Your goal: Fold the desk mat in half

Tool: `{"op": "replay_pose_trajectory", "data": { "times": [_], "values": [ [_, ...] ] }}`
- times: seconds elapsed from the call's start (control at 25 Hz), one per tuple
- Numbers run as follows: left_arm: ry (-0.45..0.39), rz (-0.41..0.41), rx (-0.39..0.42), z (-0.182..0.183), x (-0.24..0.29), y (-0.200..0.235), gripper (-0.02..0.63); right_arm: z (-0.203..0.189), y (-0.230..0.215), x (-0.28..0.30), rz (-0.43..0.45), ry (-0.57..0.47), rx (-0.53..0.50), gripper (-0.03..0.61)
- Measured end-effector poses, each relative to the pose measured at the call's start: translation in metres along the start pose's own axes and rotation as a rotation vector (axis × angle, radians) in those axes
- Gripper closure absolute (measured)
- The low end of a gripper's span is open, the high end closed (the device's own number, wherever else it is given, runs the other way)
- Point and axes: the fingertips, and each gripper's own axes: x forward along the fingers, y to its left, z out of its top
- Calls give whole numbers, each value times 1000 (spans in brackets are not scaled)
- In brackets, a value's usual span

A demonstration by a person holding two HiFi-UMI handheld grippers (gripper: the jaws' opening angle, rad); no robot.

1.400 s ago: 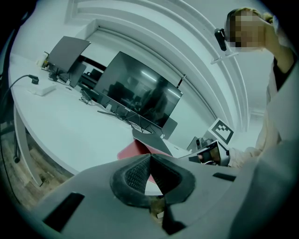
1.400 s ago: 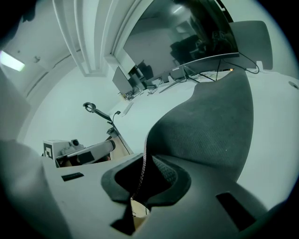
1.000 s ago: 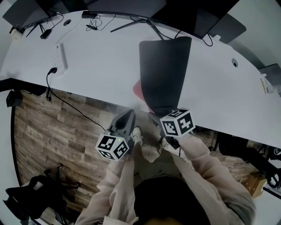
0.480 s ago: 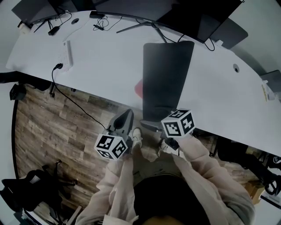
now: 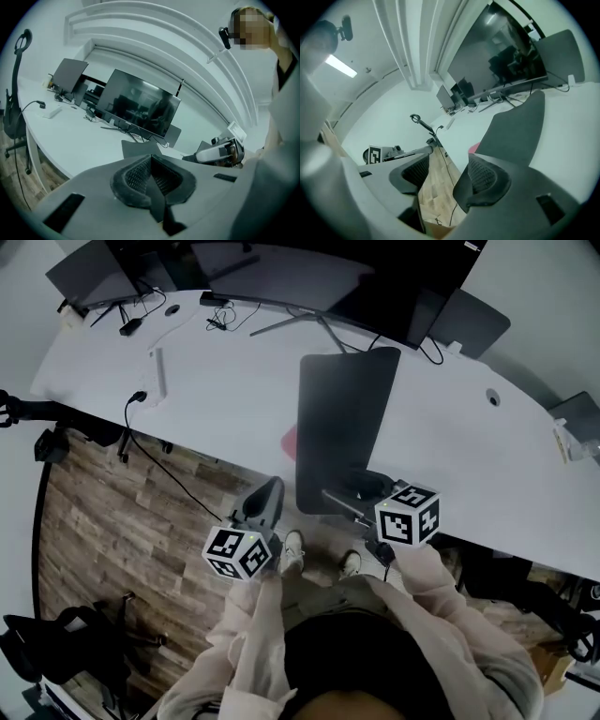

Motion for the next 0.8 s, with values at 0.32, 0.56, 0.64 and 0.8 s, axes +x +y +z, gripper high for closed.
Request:
{"op": "replay_pose_trajectory", "data": {
  "times": [0.32, 0.56, 0.64, 0.8],
  "values": [
    [-11, -55, 94, 19, 20, -52, 588, 43, -33, -74, -130, -270, 4, 478],
    [-37, -76, 179, 37, 32, -93, 587, 63, -50, -133, -230, -425, -70, 565],
    [-45, -80, 187, 37, 34, -100, 588, 60, -56, -146, -271, -431, -96, 565],
    [-40, -83, 207, 33, 35, -114, 588, 57, -59, -165, -315, -432, -139, 565]
  ]
}}
